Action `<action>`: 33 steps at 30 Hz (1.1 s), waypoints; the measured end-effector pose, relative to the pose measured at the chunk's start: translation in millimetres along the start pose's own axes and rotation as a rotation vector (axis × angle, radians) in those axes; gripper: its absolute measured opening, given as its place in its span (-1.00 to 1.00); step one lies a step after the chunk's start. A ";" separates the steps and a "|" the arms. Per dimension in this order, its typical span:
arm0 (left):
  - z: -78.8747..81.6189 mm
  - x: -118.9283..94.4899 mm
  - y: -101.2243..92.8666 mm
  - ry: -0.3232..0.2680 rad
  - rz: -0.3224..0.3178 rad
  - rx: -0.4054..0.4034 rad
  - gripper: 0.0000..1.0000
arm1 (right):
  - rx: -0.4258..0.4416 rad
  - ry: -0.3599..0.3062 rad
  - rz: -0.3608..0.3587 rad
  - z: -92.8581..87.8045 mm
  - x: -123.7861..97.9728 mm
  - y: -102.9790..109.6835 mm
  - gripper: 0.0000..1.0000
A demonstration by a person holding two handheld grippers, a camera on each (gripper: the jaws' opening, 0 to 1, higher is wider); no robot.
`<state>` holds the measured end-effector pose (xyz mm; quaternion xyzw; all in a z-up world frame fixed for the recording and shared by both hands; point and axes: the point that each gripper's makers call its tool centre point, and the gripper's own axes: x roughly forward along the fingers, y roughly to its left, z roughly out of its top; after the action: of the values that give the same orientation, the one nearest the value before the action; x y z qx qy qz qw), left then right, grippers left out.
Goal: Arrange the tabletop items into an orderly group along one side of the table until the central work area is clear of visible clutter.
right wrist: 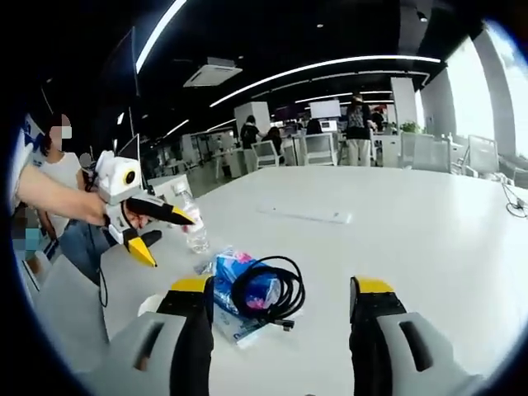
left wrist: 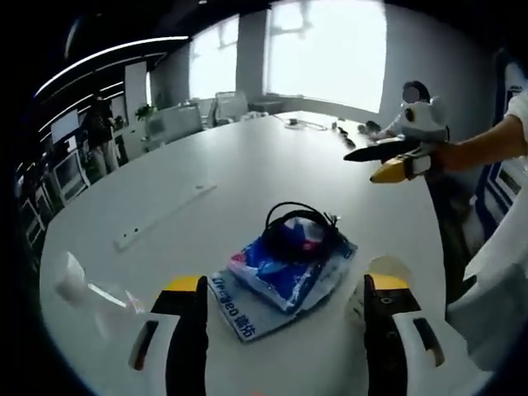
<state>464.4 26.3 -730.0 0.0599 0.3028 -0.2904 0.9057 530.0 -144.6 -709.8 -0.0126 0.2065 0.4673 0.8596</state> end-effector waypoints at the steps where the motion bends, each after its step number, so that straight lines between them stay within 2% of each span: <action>1: 0.7 2.0 -0.4 0.003 -0.001 0.002 0.48 | 0.010 0.000 0.000 -0.5 1.0 -1.0 0.29; 11: 3.0 18.4 7.5 0.013 -0.008 -0.041 0.46 | 0.028 0.008 0.008 -4.7 12.3 -7.5 0.28; 17: -2.8 26.7 2.6 0.044 -0.019 -0.054 0.38 | 0.049 0.029 0.012 -13.6 20.2 -5.8 0.24; 23: 1.9 41.2 -2.8 0.037 -0.038 -0.086 0.32 | 0.065 0.054 0.020 -21.9 28.9 -3.5 0.22; 29: -1.2 59.1 -8.6 0.081 -0.073 -0.060 0.27 | 0.103 0.089 0.017 -31.5 39.6 -4.5 0.15; 30: -6.0 61.4 -8.4 0.114 -0.073 -0.023 0.26 | 0.105 0.090 0.017 -32.3 41.2 -4.6 0.14; 31: -6.5 63.5 -8.6 0.121 -0.073 -0.011 0.25 | 0.107 0.092 0.016 -33.2 42.8 -4.3 0.14; 33: -4.3 68.3 -10.9 0.117 -0.084 -0.041 0.18 | 0.112 0.102 0.022 -35.6 46.6 -2.4 0.14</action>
<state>500.3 -14.9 -772.6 0.0454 0.3633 -0.3180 0.8745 542.0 -116.4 -759.9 0.0137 0.2761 0.4632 0.8420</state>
